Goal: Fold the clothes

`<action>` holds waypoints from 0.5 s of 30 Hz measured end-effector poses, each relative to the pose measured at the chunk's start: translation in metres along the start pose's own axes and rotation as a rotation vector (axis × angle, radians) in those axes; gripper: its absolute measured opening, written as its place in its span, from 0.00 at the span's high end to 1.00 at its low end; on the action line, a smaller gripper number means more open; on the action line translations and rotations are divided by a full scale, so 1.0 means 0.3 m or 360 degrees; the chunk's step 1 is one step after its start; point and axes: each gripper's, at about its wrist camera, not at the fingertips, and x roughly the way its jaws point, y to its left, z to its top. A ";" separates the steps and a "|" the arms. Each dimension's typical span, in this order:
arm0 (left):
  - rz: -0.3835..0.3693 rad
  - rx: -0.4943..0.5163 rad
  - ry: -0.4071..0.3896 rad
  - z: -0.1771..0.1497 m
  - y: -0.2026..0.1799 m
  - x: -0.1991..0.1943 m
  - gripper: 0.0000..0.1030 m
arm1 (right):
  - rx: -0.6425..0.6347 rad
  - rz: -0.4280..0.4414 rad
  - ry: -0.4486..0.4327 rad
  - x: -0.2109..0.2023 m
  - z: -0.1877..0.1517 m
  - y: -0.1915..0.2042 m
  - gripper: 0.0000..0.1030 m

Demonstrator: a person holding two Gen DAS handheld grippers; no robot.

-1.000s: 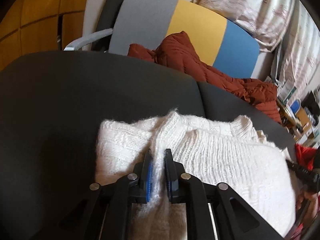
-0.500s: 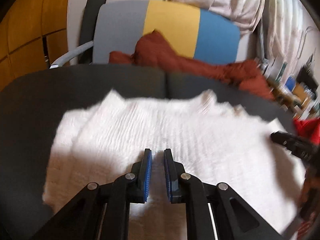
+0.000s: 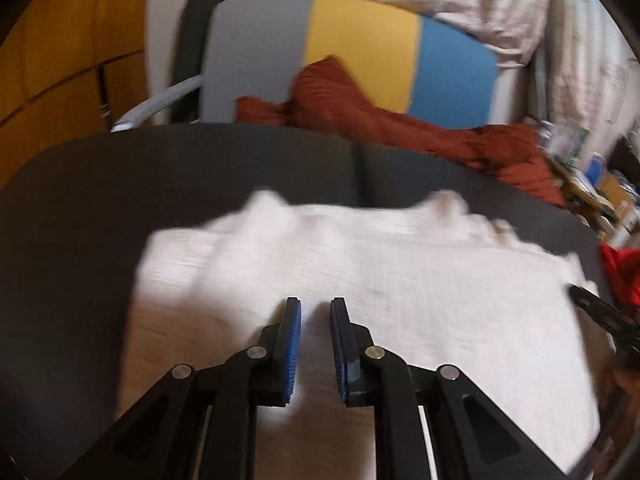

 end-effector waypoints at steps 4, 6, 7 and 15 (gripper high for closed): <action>0.0025 -0.0092 -0.0019 0.007 0.076 0.018 0.90 | 0.0066 0.0083 -0.0013 -0.003 -0.007 -0.025 0.50; 0.0021 -0.0089 -0.0018 -0.002 0.079 0.004 0.90 | 0.0062 0.0079 -0.0012 -0.004 -0.007 -0.019 0.50; 0.0029 -0.0090 -0.0020 -0.008 0.078 -0.010 0.90 | 0.0058 0.0075 -0.0013 -0.002 -0.006 -0.016 0.50; -0.0184 -0.0141 -0.0119 -0.131 -0.005 -0.182 0.86 | 0.0070 0.0109 -0.0043 -0.008 -0.013 -0.016 0.47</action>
